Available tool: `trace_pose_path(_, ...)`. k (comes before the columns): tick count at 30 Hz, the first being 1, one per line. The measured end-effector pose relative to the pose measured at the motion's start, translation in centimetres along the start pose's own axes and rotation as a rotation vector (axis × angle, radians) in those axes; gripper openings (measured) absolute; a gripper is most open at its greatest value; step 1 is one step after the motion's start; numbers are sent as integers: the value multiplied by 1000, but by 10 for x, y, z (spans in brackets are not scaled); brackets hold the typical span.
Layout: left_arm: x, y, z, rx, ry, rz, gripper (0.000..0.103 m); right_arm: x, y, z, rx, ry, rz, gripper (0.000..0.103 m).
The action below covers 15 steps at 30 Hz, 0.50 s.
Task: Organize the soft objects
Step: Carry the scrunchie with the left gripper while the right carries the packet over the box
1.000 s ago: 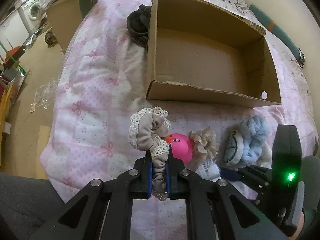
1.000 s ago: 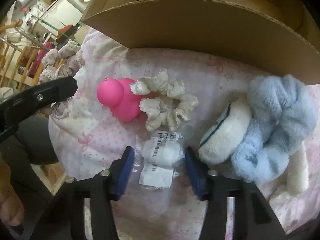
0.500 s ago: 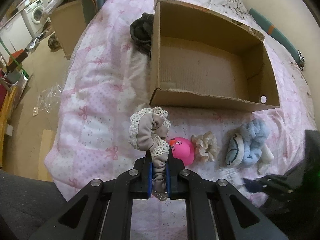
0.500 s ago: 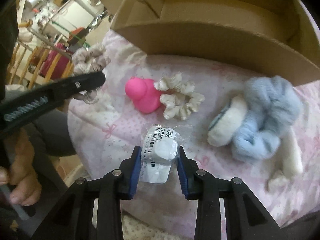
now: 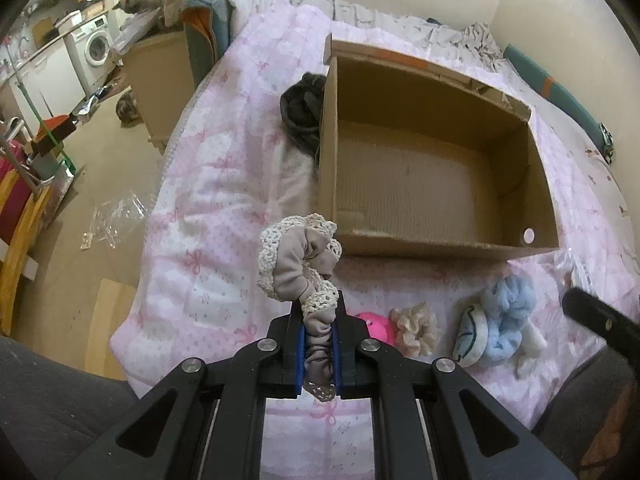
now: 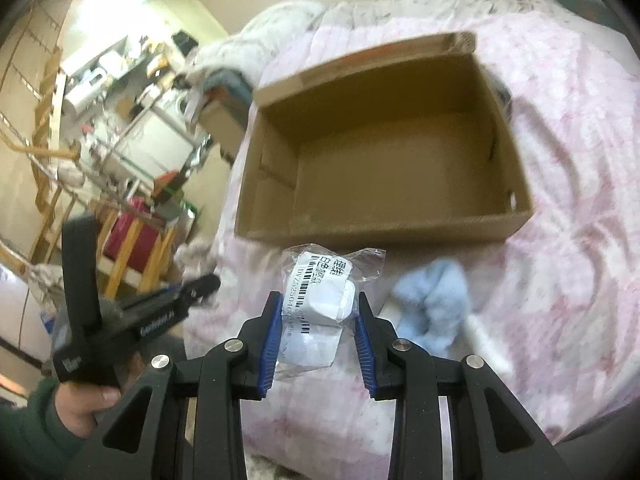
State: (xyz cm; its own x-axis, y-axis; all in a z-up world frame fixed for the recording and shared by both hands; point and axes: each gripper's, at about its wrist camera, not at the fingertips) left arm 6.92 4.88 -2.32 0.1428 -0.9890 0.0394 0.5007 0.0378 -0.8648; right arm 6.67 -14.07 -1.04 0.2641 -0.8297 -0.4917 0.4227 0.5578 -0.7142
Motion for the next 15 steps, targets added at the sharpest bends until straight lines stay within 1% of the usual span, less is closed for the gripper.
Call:
trace_pose_path(3,4,-7,8,29,8,-12,9,11,-5,9,24,17,-6,36)
trace_pose_path(7,13,-16,25,70,39,-26,9,16,-14,26,50,-12,-28,36)
trace_pose_path(11,24,-23,49,122,84,-33,9,17,-18,40,85,-47,-52,36)
trace_pose_path(15,36,-20,75,165,139,-29,9,25,-17,58,112,-51,-78,36)
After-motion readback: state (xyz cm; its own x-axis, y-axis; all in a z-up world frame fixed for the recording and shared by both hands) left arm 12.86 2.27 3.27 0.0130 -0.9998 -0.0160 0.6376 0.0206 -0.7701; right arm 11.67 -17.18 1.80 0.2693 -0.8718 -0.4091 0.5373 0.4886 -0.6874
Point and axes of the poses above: each gripper's, at about its wrist camera, not at the fingertips, and y roughly the way its jaws point, x to its right, z to its top, and after that the axes turned 3 degrees about z, right-handed
